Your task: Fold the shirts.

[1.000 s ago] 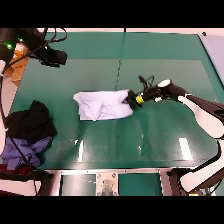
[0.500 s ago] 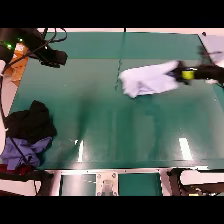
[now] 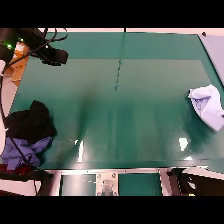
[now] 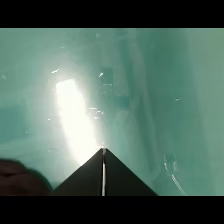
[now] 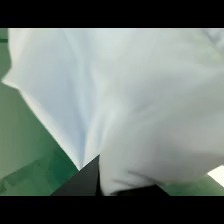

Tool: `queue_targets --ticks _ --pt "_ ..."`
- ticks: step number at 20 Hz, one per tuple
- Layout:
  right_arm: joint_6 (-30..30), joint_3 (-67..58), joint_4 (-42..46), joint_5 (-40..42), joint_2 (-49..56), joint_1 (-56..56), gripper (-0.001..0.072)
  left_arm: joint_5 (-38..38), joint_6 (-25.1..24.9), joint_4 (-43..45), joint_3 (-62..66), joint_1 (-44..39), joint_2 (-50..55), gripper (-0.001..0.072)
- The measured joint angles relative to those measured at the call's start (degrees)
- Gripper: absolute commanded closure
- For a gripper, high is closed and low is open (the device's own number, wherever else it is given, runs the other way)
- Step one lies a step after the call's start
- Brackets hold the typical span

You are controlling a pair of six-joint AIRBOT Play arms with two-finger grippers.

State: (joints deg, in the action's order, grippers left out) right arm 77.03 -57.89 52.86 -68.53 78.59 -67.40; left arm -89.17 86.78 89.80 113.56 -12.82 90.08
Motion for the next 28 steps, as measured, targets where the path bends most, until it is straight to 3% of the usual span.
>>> queue_targets --ticks 13,14,15,16,17,21,22,23,25,28 --pt "2.19 14.21 13.29 4.87 -10.54 -12.33 0.069 0.94 -2.38 -3.34 0.0 0.0 0.0 0.0685" --pt "2.84 14.78 13.68 5.11 -10.78 -12.48 0.0536 0.96 -2.49 -3.45 0.0 0.0 0.0 0.0685" --pt "3.72 14.91 14.03 5.25 -10.93 -12.57 0.0236 0.98 -2.67 -3.52 0.0 0.0 0.0 0.0685" --pt "4.63 14.47 14.43 4.9 -11.02 -12.63 0.005 1.01 -2.73 -3.54 0.0 0.0 0.0 0.0685" --pt "5.35 13.25 14.82 3.93 -11.1 -12.68 0.005 1.01 -2.89 -3.54 0.0 0.0 0.0 0.0685" --pt "10.16 3.04 17.57 -4.26 -11.3 -12.74 0.0061 0.81 -3.34 -3.61 0.0 0.0 0.0 0.0685" --pt "11.58 -0.24 17.86 -6.93 -11.3 -12.66 0.0192 0.81 -3.54 -3.5 0.0 0.0 -0.02 0.0685" --pt "12.68 -3.02 17.49 -8.39 -11.41 -12.0 0.0605 0.81 -3.74 -3.37 0.0 0.0 -0.17 0.0685" --pt "13.86 -7.08 13.64 -9.86 -12.07 -8.33 0.0696 0.92 -3.96 -3.23 0.0 0.0 -1.16 0.0686" --pt "13.22 -9.9 8.55 -7.23 -13.55 3.72 0.0696 1.09 -2.97 -2.93 -0.57 0.0 -3.93 0.0686"
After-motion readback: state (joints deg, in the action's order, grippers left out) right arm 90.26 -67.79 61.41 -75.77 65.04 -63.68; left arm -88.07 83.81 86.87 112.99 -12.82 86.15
